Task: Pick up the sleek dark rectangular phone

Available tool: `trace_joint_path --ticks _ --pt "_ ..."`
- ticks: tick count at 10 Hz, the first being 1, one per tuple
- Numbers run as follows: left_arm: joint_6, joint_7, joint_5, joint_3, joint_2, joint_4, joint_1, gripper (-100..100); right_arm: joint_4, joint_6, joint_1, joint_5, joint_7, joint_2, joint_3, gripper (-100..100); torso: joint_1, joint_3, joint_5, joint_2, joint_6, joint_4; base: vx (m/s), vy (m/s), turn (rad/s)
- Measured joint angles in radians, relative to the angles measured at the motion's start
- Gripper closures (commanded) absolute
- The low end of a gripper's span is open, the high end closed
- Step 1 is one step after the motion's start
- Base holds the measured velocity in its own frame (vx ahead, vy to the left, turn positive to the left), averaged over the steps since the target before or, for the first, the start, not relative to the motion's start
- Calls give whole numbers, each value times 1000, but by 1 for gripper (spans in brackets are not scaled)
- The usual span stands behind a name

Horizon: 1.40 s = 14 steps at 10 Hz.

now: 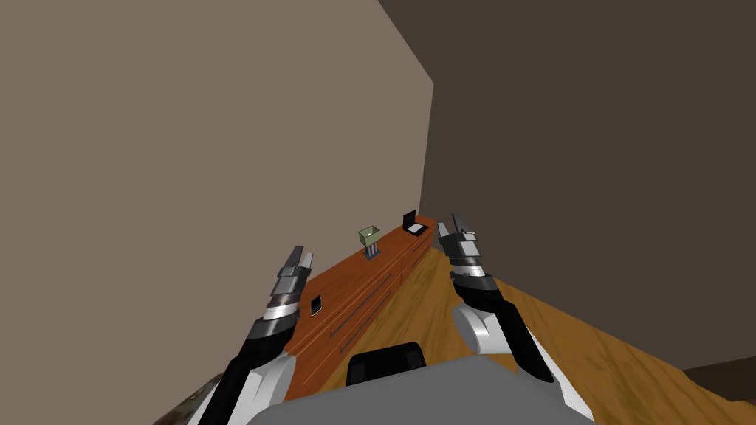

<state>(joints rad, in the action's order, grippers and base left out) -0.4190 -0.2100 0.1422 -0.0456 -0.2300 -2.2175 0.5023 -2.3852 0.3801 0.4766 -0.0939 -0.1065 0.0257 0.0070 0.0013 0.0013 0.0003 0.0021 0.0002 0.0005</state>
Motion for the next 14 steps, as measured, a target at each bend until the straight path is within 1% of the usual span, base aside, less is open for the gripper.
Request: trace_joint_path --ticks 1,2,3,4,5,6,7,8,9,10,11,12,14 --pt "16 -3 8 1 -10 15 -1 -100 0 0 0 0 0 0 0 0 0 0 0 -1 0 0 -30 9 -171" --pt "35 -6 23 3 -29 30 10 -100 0 0 0 0 0 0 0 0 0 0 0 0 0 0 -29 12 -66" --pt "61 -9 32 6 -38 36 7 -100 0 0 0 0 0 0 0 0 0 0 0 0 0 0 -35 8 -144" --pt "92 -16 46 7 -51 57 2 -100 0 0 0 0 0 0 0 0 0 0 0 0 0 0 -50 22 -246" --pt "125 -25 65 6 -71 77 14 -100 0 0 0 0 0 0 0 0 1 0 0 1 0 0 -39 25 -83" --pt "155 -29 77 10 -84 94 11 -100 0 0 0 0 0 0 0 0 1 0 0 0 0 0 -35 15 -180" --pt "200 -31 98 21 -103 116 -1 -100 0 0 0 0 0 0 0 0 1 0 0 0 0 0 -47 22 -333" --pt "229 -41 117 17 -121 143 20 -100 0 0 0 0 0 0 0 0 1 0 0 1 0 0 -40 25 -85" --pt "254 -48 128 17 -131 154 30 -100 0 0 0 0 0 0 0 0 1 0 0 0 -1 0 -37 15 -193" --pt "286 -51 149 24 -151 184 20 -100 0 0 0 0 0 0 0 0 1 0 0 0 0 0 -28 24 -95" --pt "317 -55 158 26 -157 198 18 -100 0 0 0 0 0 0 0 0 1 0 0 0 -1 0 -28 29 -213" --pt "342 -63 173 25 -169 215 37 -100 0 0 0 0 0 0 0 0 2 0 0 0 0 0 -26 29 -106" --pt "382 -72 201 29 -195 272 28 -100 0 0 0 0 0 0 0 0 2 0 0 -1 0 0 -27 30 -168"
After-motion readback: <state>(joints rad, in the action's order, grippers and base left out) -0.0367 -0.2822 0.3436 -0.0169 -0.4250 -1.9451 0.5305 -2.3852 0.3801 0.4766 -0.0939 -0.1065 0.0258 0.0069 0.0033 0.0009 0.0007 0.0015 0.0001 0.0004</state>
